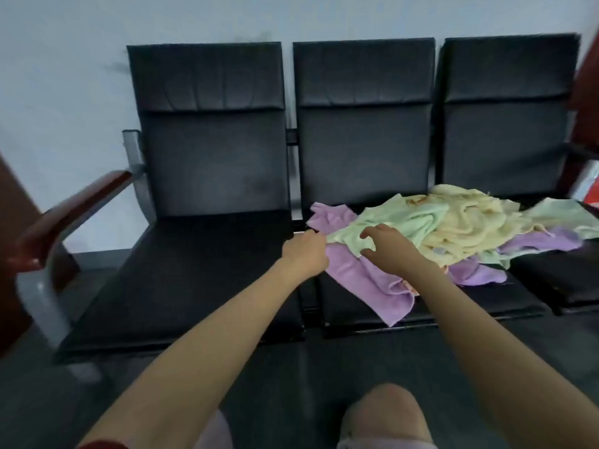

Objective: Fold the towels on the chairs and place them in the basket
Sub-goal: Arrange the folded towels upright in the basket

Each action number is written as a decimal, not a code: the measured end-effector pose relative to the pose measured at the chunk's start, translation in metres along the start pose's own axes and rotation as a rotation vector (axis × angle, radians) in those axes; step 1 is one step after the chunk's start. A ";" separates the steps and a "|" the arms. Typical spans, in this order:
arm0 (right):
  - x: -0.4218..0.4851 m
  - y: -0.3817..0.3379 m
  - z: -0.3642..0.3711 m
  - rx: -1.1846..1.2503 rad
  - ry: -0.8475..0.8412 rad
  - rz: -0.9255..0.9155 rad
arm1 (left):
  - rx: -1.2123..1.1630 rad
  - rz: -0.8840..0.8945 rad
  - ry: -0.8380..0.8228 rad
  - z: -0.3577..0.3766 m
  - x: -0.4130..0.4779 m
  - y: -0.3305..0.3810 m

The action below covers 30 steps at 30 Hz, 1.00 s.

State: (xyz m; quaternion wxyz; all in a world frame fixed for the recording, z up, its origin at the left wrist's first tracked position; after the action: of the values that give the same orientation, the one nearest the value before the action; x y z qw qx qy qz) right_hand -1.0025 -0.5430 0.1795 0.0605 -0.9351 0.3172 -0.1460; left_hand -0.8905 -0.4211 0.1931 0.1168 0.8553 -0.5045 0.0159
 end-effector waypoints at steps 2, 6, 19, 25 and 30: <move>0.006 0.042 0.011 -0.018 -0.057 0.109 | -0.028 0.042 -0.054 0.027 0.026 0.022; 0.021 0.104 0.039 -0.006 -0.124 0.269 | -0.084 0.102 -0.116 0.082 0.072 0.046; 0.076 0.179 0.091 -0.123 0.113 0.328 | -0.315 0.059 -0.018 0.174 0.149 0.043; 0.084 0.129 0.040 0.377 0.383 0.231 | -0.812 0.006 -0.018 0.141 0.141 0.044; 0.072 0.068 -0.008 0.595 0.336 -0.019 | -0.969 0.078 0.116 0.077 0.119 0.044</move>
State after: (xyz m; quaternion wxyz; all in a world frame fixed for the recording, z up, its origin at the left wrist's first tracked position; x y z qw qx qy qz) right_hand -0.9897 -0.6404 0.1903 0.2760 -0.8424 0.2574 -0.3845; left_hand -0.8779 -0.5603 0.1433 0.5286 0.6808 -0.4780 -0.1690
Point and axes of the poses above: each hand's wrist, its own x-axis towards the middle knuckle, its own z-axis out of the palm, y = z × x, the point moved 4 cm from there along x, towards the middle knuckle, and after that the axes turned 5 degrees about y, right-handed, at the moved point
